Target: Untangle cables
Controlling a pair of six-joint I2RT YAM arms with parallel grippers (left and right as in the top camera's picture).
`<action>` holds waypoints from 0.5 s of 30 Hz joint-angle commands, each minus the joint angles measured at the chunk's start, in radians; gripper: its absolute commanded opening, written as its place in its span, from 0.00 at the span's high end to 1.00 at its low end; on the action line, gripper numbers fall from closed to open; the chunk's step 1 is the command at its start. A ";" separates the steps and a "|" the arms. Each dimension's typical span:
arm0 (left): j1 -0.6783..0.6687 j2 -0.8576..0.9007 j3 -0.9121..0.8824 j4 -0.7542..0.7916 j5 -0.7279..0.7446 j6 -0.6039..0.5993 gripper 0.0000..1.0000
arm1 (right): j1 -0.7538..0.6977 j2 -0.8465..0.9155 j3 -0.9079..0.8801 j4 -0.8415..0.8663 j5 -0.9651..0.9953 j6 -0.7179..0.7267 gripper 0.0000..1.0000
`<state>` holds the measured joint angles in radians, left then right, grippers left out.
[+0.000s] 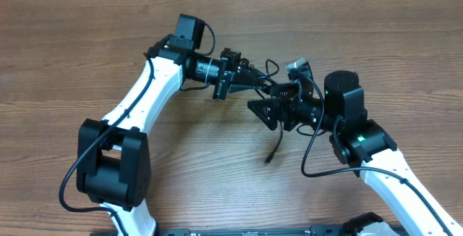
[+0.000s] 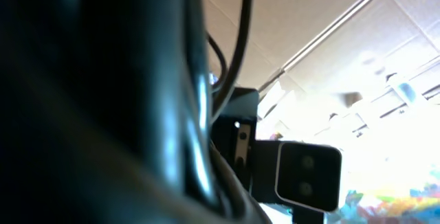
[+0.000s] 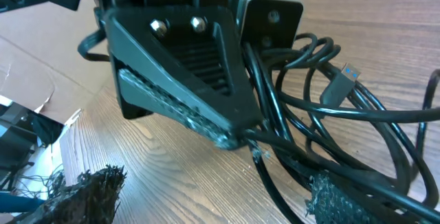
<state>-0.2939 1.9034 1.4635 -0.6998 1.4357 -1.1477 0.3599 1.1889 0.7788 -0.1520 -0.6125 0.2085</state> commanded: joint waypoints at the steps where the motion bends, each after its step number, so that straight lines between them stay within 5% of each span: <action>1: -0.014 -0.004 0.026 0.000 0.145 0.018 0.96 | -0.001 0.003 0.013 -0.015 0.028 -0.009 0.12; 10: -0.014 -0.003 0.026 0.001 0.145 0.021 0.96 | -0.001 0.007 0.012 -0.046 0.036 -0.040 0.12; 15: 0.003 -0.003 0.026 0.001 0.082 0.130 0.96 | -0.013 0.006 0.013 -0.067 0.043 -0.055 0.14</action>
<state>-0.2939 1.9034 1.4635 -0.7006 1.4887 -1.1168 0.3592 1.1896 0.7788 -0.2169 -0.5781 0.1753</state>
